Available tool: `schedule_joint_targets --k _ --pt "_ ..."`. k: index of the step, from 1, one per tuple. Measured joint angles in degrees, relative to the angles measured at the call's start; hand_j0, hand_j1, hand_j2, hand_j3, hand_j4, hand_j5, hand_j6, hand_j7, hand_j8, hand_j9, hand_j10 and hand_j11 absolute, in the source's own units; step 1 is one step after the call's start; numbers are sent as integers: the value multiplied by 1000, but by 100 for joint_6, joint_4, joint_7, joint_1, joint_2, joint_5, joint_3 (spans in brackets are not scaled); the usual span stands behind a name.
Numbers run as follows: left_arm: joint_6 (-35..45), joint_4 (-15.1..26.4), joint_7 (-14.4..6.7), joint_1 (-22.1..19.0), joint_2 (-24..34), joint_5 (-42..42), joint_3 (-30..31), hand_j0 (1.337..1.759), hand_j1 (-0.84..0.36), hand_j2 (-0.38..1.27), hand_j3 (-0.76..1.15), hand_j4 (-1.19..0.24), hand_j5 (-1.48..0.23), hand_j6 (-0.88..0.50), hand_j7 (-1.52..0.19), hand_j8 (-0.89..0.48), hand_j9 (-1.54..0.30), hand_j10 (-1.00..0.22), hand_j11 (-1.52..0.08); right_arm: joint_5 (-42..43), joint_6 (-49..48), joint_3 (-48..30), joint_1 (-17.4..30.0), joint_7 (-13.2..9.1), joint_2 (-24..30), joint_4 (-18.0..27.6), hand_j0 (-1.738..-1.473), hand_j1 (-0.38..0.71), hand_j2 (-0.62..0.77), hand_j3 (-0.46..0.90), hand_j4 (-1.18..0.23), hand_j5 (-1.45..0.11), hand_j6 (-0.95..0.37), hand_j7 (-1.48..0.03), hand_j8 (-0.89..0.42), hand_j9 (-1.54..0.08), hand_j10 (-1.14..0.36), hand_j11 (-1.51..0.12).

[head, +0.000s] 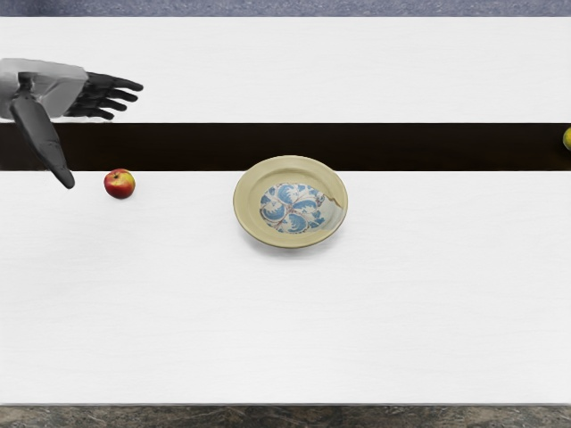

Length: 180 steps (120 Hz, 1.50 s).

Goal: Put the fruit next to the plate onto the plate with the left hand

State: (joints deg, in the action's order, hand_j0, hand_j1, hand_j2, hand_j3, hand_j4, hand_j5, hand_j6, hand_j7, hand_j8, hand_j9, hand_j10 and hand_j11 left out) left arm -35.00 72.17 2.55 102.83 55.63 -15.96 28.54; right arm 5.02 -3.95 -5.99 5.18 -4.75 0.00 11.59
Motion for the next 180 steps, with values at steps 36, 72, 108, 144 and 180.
schedule_joint_targets --k 36,72,108,144,180 --pt "0 -7 -9 -43 -26 66 -89 1658 348 1 0 -5 -3 -5 -3 -5 -2 -4 -2 -1 16 8 -8 0 0 -37 -1658 -328 -4 0 -18 -23 -18 -23 -18 -23 -18 -23" --pt "0 -115 -52 1788 -2864 91 2410 1658 348 0 0 -2 -1 -2 -1 -2 -1 -2 -1 -1 17 11 -8 0 0 -41 -1658 -328 -4 0 -18 -23 -18 -23 -18 -23 -18 -23" --pt "1364 -124 -382 1704 -3513 1525 4342 1658 348 0 0 -1 -1 -1 -1 -1 -1 -1 -1 -1 18 11 -9 0 0 -42 -1658 -328 -4 0 -18 -23 -18 -23 -18 -23 -18 -23" --pt "3802 -130 -489 1012 -4365 2687 4296 1658 344 1 0 -4 -5 -4 -5 -4 -5 -4 -5 -1 18 11 -9 0 0 -42 -1658 -328 -4 0 -18 -23 -18 -23 -18 -23 -18 -23" --pt "5141 -157 -882 355 -4630 3285 4235 1658 210 23 0 -116 -151 -117 -151 -117 -151 -116 -151 -1 18 11 -9 0 0 -42 -1658 -328 -4 0 -18 -23 -18 -23 -18 -23 -18 -23"
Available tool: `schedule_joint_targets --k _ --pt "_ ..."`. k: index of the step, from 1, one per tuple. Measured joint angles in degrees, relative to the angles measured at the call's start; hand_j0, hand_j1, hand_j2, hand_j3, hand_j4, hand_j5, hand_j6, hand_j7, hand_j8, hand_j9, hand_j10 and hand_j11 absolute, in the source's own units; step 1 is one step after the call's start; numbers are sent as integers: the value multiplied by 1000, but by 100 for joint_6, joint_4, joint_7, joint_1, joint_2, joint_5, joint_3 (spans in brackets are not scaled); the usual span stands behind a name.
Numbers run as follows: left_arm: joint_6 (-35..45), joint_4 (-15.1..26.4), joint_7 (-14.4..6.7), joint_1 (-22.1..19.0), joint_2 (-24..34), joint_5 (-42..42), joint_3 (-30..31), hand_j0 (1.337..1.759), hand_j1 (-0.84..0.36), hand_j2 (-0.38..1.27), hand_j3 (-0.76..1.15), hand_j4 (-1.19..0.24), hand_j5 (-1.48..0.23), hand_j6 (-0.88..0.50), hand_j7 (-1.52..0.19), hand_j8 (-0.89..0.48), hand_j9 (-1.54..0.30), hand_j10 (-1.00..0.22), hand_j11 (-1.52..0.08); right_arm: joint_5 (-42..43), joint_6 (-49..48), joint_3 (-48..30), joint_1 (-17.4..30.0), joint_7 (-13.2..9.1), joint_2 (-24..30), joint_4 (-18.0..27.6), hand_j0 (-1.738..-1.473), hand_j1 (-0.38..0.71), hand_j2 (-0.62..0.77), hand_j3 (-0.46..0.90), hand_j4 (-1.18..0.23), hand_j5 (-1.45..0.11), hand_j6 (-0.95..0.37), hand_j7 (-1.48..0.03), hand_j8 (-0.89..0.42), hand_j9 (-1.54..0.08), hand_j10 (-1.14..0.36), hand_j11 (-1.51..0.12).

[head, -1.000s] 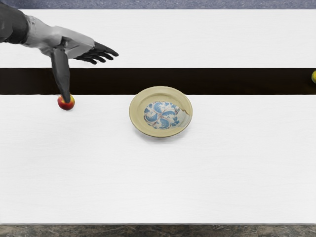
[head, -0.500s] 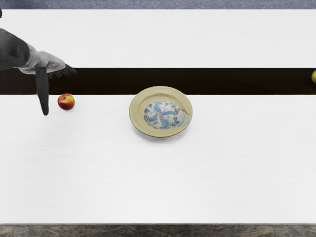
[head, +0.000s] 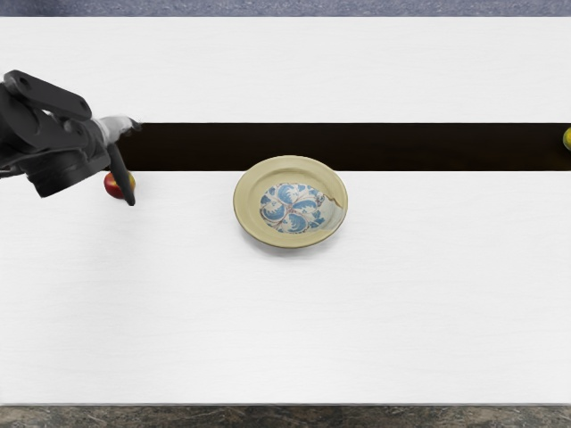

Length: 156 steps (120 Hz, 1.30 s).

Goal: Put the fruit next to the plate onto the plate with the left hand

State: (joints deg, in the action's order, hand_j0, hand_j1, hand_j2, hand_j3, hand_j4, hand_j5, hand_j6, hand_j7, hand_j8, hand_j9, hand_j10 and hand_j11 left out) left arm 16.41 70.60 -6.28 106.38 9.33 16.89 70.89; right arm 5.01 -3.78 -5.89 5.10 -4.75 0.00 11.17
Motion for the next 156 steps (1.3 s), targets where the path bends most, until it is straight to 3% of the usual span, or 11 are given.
schedule_joint_targets --k 12,31,44,81,156 --pt "50 -1 -128 -234 3 19 56 1658 175 29 0 -146 -189 -146 -189 -146 -189 -146 -189 0 0 0 0 0 0 0 -1658 -328 -4 0 -18 -23 -18 -23 -18 -23 -18 -23" --pt "81 -8 -190 -258 51 45 191 1658 139 35 0 -176 -228 -176 -228 -176 -228 -176 -228 0 0 0 0 0 0 0 -1658 -328 -4 0 -18 -23 -18 -23 -18 -23 -18 -23" --pt "87 -209 -202 -544 38 64 207 1658 114 40 0 -197 -255 -197 -255 -197 -255 -197 -255 0 0 0 0 0 0 0 -1658 -328 -4 0 -18 -23 -18 -23 -18 -23 -18 -23" --pt "84 -937 -218 -767 8 41 46 1658 91 44 0 -216 -280 -216 -280 -216 -280 -216 -280 0 0 0 0 0 0 1 -1658 -328 -4 0 -18 -23 -18 -23 -18 -23 -18 -23" --pt "90 -1307 -216 -1225 -89 51 -194 1658 38 52 0 -260 -337 -260 -337 -260 -337 -260 -337 0 0 0 0 0 0 1 -1658 -328 -4 0 -18 -23 -18 -23 -18 -23 -18 -23"
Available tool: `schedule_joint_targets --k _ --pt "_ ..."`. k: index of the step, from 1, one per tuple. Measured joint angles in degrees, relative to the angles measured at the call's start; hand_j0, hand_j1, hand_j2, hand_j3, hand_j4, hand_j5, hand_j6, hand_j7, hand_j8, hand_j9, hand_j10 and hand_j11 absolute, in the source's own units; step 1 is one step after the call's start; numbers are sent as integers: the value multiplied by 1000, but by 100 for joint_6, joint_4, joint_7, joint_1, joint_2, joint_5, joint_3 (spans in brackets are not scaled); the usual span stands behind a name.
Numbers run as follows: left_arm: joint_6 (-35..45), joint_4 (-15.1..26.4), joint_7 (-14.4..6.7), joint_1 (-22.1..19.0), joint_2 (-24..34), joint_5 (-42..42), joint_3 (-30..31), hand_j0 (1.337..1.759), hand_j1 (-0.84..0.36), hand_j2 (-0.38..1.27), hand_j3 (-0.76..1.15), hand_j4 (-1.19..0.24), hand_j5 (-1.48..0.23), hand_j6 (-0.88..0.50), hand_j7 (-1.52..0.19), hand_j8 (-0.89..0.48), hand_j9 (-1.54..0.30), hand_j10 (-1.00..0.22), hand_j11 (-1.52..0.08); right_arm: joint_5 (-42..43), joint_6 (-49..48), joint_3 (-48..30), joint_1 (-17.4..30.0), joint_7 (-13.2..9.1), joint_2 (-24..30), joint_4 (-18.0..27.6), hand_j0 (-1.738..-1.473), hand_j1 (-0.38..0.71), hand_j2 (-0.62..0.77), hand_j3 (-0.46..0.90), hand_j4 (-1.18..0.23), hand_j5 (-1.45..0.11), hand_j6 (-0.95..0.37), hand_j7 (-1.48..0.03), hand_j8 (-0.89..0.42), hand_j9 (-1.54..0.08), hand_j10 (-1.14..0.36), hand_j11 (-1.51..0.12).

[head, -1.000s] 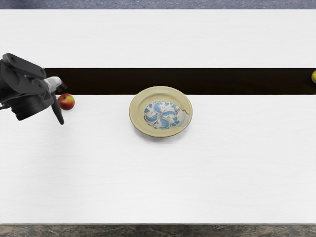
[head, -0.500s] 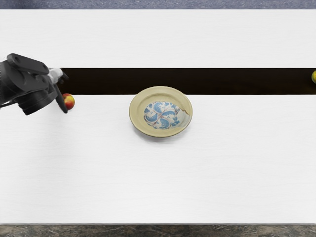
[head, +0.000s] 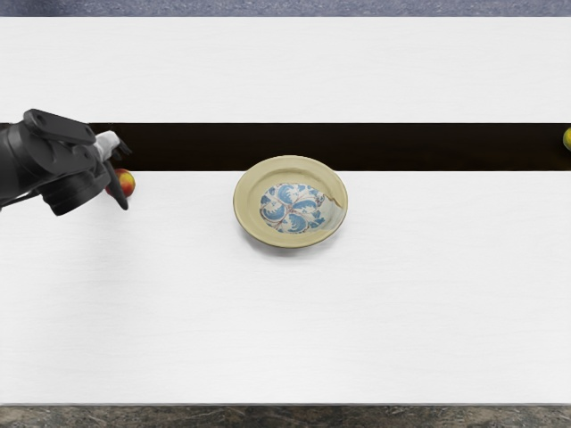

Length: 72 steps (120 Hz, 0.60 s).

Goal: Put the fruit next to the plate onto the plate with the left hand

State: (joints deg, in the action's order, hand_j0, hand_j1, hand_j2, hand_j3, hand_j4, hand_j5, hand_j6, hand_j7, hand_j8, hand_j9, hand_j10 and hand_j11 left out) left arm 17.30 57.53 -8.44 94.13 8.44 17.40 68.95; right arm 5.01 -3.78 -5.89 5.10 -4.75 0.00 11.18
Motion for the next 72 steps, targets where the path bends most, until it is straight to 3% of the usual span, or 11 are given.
schedule_joint_targets --k 72 --pt "-6 -299 0 -237 -44 1 22 1658 -36 65 0 -322 -418 -323 -418 -323 -418 -322 -418 0 0 0 0 0 0 -1 -1658 -328 -4 0 -18 -23 -18 -23 -18 -23 -18 -23"
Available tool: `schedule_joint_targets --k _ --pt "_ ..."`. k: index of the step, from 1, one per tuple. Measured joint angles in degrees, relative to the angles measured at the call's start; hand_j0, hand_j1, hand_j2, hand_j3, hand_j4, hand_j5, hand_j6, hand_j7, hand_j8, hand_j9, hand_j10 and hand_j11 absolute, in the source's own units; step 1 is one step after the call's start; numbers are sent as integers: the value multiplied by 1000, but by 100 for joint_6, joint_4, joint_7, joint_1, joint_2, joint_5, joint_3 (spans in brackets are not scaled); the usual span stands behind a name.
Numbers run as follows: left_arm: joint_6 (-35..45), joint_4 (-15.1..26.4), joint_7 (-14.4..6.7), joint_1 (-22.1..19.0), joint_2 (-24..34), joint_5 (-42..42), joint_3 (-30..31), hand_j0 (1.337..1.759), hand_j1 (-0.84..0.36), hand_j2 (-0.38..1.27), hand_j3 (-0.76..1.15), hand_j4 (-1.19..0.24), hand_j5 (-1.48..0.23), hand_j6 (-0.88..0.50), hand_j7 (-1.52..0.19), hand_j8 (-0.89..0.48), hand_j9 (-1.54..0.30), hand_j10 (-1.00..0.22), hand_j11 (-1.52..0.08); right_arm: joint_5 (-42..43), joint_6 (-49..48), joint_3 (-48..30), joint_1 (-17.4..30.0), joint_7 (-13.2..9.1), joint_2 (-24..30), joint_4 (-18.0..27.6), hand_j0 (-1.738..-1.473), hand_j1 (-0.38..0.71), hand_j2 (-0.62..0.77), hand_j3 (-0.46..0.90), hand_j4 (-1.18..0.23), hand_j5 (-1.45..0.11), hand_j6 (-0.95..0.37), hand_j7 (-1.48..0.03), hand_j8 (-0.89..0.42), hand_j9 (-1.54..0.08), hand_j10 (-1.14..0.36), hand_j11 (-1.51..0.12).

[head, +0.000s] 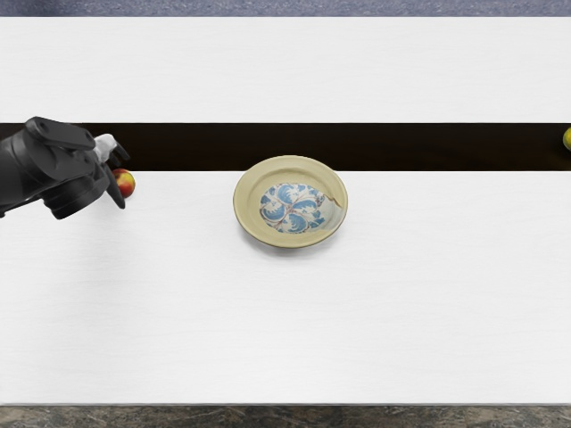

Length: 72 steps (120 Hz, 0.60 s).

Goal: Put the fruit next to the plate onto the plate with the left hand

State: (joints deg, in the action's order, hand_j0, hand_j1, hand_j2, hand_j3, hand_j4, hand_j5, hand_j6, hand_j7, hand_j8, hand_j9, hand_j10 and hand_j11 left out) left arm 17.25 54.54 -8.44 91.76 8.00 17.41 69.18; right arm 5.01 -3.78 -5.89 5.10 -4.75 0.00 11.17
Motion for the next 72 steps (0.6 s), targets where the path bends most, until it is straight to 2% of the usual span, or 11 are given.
schedule_joint_targets --k 20,30,32,37,42,46,50,55,60,64,72 --pt "-7 -4 -1 -44 -35 8 -16 1658 -83 73 0 -361 -468 -361 -468 -361 -468 -361 -468 0 0 0 0 0 0 1 -1658 -328 -4 0 -18 -23 -18 -23 -18 -23 -18 -23" --pt "-221 -2 -54 -30 -35 38 -28 1658 -250 103 0 -510 -642 -451 -650 -467 -652 -504 -652 0 0 0 0 0 0 1 -1658 -328 -4 0 -18 -23 -18 -23 -18 -23 -18 -23" --pt "-283 -3 -66 -27 -35 42 -30 1658 -285 109 0 -544 -672 -448 -664 -435 -657 -533 -690 0 0 0 0 0 0 0 -1658 -328 -4 0 -18 -23 -18 -23 -18 -23 -18 -23" --pt "-392 -6 -87 -25 -42 45 -31 1657 -329 127 0 -627 -721 -272 -879 -245 -904 -594 -775 0 0 0 0 0 0 0 -1658 -328 -4 0 -18 -23 -18 -23 -18 -23 -18 -23" --pt "-463 -11 -97 -25 -44 42 -34 1662 -365 139 14 -621 -768 -183 -984 -142 -1037 -647 -841 0 0 0 0 0 0 0 -1658 -328 -4 0 -18 -23 -18 -23 -18 -23 -18 -23" --pt "-511 -10 -109 1 -32 48 -33 1659 -384 189 -11 -593 -811 -182 -974 -150 -1013 -682 -883 0 0 0 0 0 0 0 -1658 -328 -4 0 -18 -23 -18 -23 -18 -23 -18 -23" --pt "-558 -1 -125 45 7 64 -31 1657 -400 223 -9 -589 -860 -261 -977 -251 -1010 -711 -921 0 0 0 0 0 0 -1 -1658 -328 -4 0 -18 -23 -18 -23 -18 -23 -18 -23" --pt "-618 27 -141 206 113 106 -31 1657 -383 327 -7 -592 -926 -273 -1011 -309 -1035 -739 -963 0 0 0 0 0 0 0 -1658 -328 -4 0 -18 -23 -18 -23 -18 -23 -18 -23" --pt "-730 74 -153 442 246 120 -32 1655 -422 340 -6 -582 -974 -253 -1043 -290 -1057 -758 -998 0 0 0 0 0 0 0 -1658 -328 -4 0 -18 -23 -18 -23 -18 -23 -18 -23" --pt "-1004 108 -159 643 384 126 -34 1653 -450 428 -5 -544 -1012 -213 -1066 -272 -1074 -766 -1027 0 0 0 0 0 0 0 -1658 -328 -4 0 -18 -23 -18 -23 -18 -23 -18 -23" --pt "-1900 147 -166 941 678 118 -103 1651 -432 294 -4 -530 -1026 -206 -1061 -262 -1064 -762 -1031 0 0 0 0 0 0 -1 -1658 -328 -4 0 -18 -23 -18 -23 -18 -23 -18 -23"
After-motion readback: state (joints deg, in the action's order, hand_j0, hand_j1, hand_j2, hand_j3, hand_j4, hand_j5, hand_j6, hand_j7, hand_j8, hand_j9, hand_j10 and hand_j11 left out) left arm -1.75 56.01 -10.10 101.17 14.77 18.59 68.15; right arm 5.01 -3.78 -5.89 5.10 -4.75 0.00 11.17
